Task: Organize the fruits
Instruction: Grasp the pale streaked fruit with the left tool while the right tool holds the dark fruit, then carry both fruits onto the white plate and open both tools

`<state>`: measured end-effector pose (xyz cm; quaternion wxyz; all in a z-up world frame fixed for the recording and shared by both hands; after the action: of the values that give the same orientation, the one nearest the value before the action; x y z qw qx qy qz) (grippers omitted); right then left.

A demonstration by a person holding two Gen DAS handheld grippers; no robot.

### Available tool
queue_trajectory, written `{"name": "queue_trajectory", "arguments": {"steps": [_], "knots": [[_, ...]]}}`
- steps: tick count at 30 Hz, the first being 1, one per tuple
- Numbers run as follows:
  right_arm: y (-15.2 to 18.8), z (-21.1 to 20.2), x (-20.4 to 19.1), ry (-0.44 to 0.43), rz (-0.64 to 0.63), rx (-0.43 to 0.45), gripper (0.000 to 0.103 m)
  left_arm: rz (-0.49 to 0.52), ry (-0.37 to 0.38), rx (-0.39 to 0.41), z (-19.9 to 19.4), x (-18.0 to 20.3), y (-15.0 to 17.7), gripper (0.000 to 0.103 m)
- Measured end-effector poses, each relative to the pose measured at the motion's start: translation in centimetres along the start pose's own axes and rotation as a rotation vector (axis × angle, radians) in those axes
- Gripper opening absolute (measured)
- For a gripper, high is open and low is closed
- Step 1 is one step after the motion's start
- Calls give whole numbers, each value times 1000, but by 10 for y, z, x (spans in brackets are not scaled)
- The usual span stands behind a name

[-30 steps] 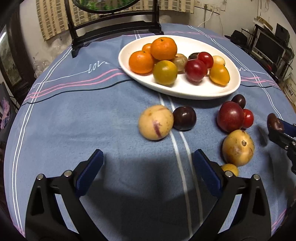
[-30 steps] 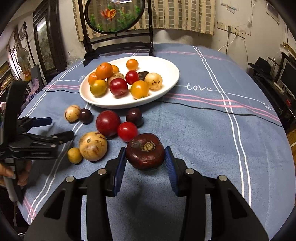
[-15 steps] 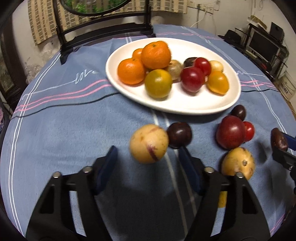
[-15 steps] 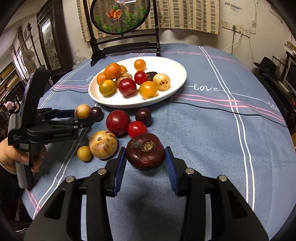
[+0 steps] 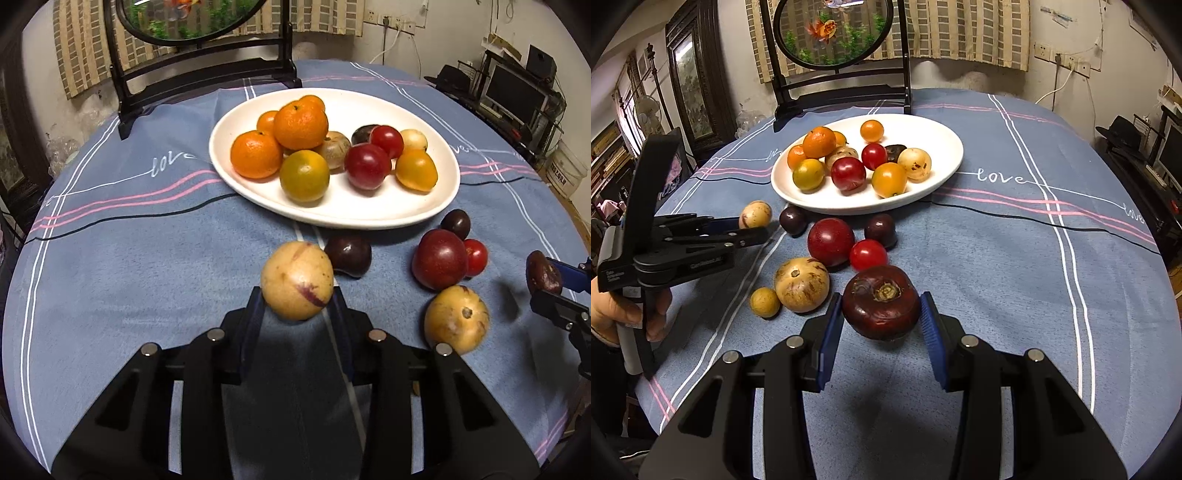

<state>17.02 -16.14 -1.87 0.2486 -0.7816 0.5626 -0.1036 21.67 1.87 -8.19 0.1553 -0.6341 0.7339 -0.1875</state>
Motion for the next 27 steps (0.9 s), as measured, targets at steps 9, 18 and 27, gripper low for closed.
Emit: {"name": "queue_trajectory", "arguments": {"steps": [9,18,27], "knots": [[-23,-11,-4,4,-27,47,42,8,33,77,-39,8,-10,37],[-84,-2,-6,-16,-31,112,42,22,87,70,-24,37,-49,37],[-115,29,1,-23,-14,81,42,4,109,37,5,46,-71,39]]}}
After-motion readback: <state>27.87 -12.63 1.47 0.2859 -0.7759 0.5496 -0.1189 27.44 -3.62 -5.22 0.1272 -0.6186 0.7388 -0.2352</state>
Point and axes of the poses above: each gripper's, at about its wrist camera, not at the fingertips, and z roughly the way its jaws point, x to its right, y to its underside, the point moved 8 cm from there along z, roughly the way its jaws point, and after that the axes turned 8 degrees about -x, right-handed, at the moved point
